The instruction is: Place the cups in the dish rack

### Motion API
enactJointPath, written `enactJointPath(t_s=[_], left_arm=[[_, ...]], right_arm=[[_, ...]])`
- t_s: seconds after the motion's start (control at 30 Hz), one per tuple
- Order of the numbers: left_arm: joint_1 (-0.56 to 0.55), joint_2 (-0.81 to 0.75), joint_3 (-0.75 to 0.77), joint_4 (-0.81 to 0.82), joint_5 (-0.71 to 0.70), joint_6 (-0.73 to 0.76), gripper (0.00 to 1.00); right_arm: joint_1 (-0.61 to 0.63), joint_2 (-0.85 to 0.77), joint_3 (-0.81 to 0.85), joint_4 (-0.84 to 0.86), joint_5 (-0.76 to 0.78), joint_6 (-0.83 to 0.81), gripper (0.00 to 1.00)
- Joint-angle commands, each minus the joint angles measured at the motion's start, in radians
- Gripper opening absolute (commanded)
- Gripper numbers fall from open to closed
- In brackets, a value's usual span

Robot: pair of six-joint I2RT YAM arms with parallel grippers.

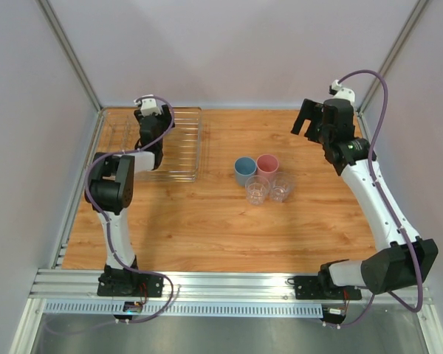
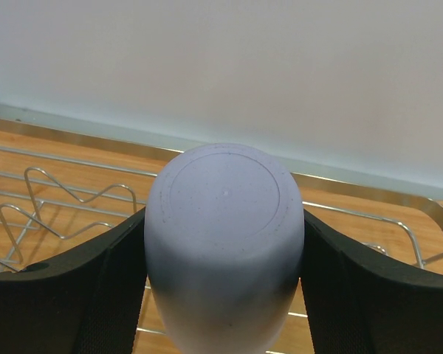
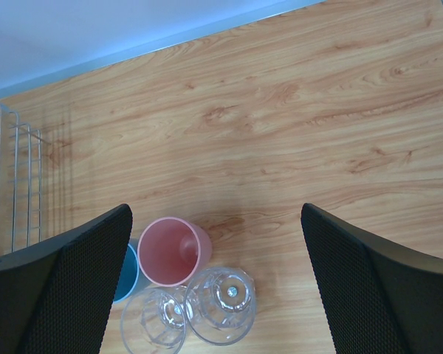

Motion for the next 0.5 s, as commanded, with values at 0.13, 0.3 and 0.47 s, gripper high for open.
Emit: enactJointPath(t_s=[0.13,0.3,0.47], left_arm=[[0.003,0.047,-0.046,0.243,-0.031,-0.058,0.57],[0.003,0.046,0.007,0.114,-0.041,-0.032,0.59],[0.003,0.065,0.005,0.143,-0.047,-0.015,0.62]], right_arm=[[-0.006,-0.01,-0.019,0.041,0.004,0.007,1.0],[-0.006,-0.005,-0.022,0.038,-0.001,0.005,1.0],[-0.006,-0.003,-0.022,0.043,-0.005,-0.001,1.0]])
